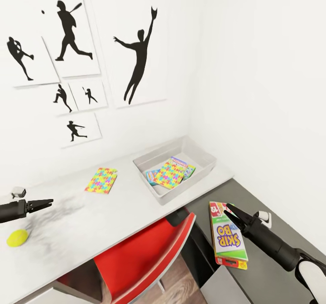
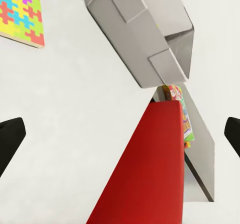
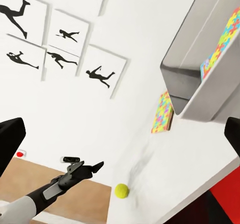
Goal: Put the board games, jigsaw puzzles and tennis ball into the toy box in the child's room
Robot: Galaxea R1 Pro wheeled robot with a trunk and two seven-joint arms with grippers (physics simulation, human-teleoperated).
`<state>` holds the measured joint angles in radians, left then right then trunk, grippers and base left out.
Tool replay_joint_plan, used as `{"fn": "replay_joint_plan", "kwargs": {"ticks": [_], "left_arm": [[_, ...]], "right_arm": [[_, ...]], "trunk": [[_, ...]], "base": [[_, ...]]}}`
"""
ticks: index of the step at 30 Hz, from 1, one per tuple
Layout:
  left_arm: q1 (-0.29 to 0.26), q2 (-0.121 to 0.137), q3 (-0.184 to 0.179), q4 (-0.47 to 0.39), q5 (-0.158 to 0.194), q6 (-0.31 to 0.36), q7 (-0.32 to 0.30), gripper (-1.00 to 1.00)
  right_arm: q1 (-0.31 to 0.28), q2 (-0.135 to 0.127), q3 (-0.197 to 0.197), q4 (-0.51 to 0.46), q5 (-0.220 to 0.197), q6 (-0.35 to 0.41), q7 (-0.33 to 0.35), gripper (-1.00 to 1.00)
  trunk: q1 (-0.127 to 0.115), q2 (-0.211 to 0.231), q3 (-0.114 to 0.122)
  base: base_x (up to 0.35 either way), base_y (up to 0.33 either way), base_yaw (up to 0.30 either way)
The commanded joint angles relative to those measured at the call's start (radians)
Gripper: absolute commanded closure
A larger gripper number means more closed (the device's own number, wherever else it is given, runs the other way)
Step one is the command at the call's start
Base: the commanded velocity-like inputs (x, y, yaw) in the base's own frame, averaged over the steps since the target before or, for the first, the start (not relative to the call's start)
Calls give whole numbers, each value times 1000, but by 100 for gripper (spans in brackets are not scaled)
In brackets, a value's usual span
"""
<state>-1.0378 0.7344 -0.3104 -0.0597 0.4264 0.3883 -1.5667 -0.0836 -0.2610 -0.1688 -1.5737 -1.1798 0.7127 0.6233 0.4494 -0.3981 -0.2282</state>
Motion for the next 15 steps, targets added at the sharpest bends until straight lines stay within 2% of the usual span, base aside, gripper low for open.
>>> {"fn": "replay_joint_plan", "kwargs": {"ticks": [1,15], "left_arm": [[-1,0,-8,0,6,11,-4,-100],[-1,0,-9,0,6,11,-4,-100]], "right_arm": [[-1,0,-1,0,-4,7,0,-100],[-1,-1,1,0,-4,7,0,-100]], "trunk": [[1,-2,-1],[1,-2,1]], "base": [[0,0,0],[0,0,4]]}}
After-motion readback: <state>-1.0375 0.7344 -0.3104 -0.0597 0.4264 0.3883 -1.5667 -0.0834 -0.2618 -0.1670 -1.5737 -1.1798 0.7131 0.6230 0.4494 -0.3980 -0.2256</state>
